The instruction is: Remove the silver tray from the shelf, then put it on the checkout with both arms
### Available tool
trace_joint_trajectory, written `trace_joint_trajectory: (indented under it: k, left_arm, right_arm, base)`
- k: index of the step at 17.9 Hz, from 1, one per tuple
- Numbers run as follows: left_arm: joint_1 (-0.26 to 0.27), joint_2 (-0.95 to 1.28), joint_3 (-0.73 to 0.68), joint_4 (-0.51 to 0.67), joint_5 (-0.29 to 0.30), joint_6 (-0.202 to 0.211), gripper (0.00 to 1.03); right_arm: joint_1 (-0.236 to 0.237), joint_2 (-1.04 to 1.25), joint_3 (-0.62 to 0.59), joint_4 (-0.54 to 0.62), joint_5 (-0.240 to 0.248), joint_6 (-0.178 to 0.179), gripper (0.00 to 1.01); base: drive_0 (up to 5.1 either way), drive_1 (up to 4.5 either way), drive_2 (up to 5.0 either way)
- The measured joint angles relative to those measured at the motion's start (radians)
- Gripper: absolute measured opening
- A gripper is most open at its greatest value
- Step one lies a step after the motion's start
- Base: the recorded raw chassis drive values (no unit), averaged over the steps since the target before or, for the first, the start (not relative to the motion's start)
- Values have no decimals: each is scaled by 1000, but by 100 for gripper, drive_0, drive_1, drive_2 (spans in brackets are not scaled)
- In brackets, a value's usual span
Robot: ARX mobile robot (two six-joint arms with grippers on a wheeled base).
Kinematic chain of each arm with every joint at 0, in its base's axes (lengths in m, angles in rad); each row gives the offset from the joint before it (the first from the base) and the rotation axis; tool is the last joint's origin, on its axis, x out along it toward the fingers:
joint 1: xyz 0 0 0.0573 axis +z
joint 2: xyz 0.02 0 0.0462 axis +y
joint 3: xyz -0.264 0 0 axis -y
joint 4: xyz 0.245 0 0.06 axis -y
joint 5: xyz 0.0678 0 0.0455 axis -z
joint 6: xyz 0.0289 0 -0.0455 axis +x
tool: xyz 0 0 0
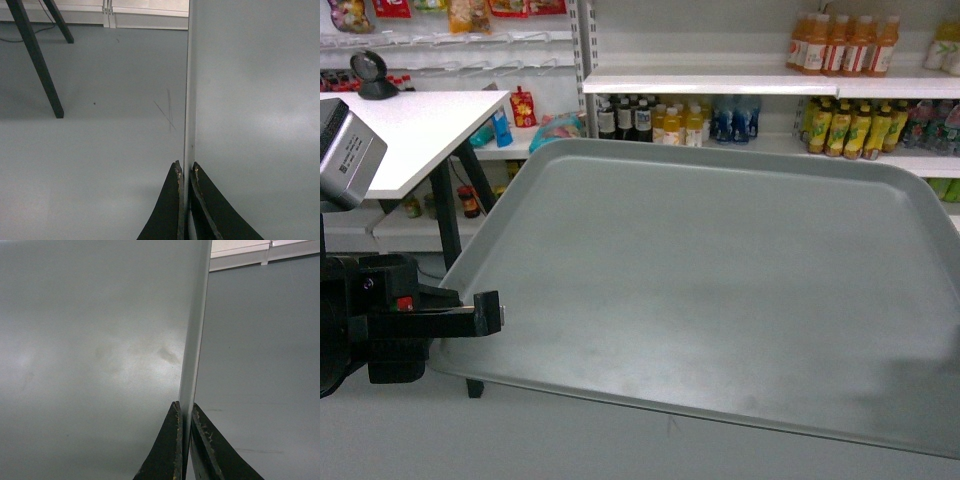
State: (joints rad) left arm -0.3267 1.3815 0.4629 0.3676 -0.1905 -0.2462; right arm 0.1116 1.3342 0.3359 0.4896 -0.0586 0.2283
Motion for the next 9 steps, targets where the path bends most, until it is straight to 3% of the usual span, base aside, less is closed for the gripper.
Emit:
trace_joint_trajectory:
  k: [9]
  left_arm:
    - [0,0,0,1,0,0,2]
  right_arm:
    - [0,0,1,3,0,0,3]
  base:
    - [-507,234,234]
